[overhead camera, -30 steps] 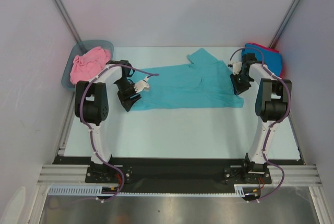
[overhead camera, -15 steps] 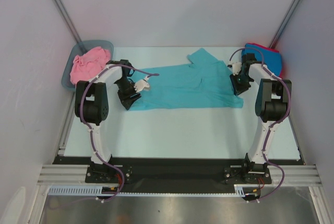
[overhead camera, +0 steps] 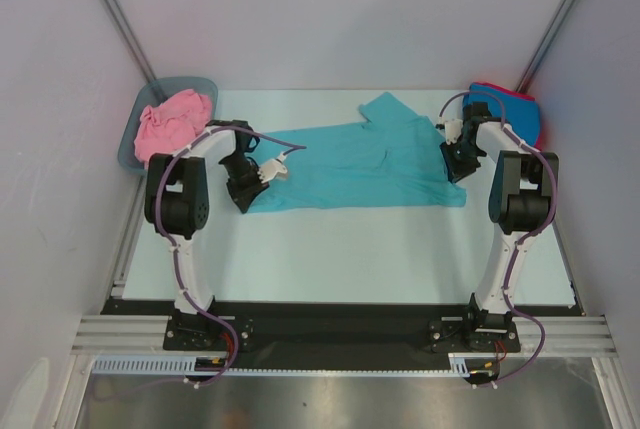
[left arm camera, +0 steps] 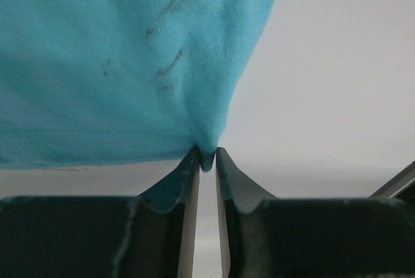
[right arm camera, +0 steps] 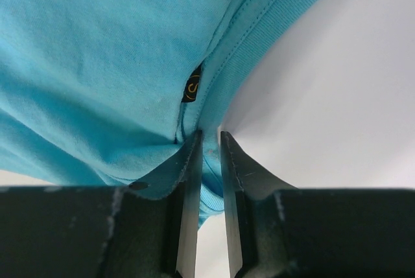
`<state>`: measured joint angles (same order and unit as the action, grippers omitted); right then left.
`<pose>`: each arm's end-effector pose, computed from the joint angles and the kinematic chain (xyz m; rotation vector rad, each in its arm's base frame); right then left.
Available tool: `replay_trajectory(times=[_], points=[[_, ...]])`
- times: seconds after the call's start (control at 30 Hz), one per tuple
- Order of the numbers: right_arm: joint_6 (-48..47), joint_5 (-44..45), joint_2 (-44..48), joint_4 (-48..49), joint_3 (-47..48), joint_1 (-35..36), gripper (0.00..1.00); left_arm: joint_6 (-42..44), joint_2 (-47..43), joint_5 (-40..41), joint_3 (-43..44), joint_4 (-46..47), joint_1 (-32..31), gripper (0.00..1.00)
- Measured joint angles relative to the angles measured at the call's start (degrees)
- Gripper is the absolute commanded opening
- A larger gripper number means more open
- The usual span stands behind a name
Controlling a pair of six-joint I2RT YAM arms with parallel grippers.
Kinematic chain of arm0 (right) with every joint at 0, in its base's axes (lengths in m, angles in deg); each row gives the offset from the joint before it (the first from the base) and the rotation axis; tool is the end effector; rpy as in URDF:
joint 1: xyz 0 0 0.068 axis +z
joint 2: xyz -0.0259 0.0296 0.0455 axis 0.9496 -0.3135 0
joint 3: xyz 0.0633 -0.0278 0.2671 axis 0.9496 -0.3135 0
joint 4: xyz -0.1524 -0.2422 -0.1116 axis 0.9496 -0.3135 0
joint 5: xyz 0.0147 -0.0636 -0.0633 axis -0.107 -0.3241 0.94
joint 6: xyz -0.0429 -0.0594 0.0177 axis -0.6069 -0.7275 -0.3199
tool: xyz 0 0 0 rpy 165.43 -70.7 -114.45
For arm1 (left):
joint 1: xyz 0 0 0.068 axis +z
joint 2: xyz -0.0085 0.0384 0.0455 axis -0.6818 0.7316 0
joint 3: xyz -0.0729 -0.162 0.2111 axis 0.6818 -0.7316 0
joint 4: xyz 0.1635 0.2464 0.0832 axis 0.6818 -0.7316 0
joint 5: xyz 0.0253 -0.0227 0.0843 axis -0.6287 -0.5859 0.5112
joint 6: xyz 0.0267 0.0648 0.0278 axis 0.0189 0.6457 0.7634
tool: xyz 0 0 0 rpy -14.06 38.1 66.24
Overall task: Fold and stack the t-shirts
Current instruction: Fold the tshirt
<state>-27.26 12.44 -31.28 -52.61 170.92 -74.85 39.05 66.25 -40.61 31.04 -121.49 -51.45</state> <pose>0.4768 -0.0173 0.1193 -0.5659 2.7624 0.0875 0.4059 -0.0752 0.1159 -1.7124 -2.5809 0.4115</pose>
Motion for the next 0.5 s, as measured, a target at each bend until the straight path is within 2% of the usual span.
replay_trajectory(times=[0.1, 0.13, 0.5], points=[[0.0, 0.0, 0.0, 0.0, 0.0, 0.0, 0.22, -0.1, 0.7, -0.4, 0.0, 0.0, -0.1, 0.08], [0.0, 0.0, 0.0, 0.0, 0.0, 0.0, 0.22, -0.2, 0.9, -0.5, 0.0, 0.1, -0.1, 0.01], [0.0, 0.0, 0.0, 0.0, 0.0, -0.2, 0.22, 0.6, 1.0, 0.7, -0.5, 0.1, -0.6, 0.0]])
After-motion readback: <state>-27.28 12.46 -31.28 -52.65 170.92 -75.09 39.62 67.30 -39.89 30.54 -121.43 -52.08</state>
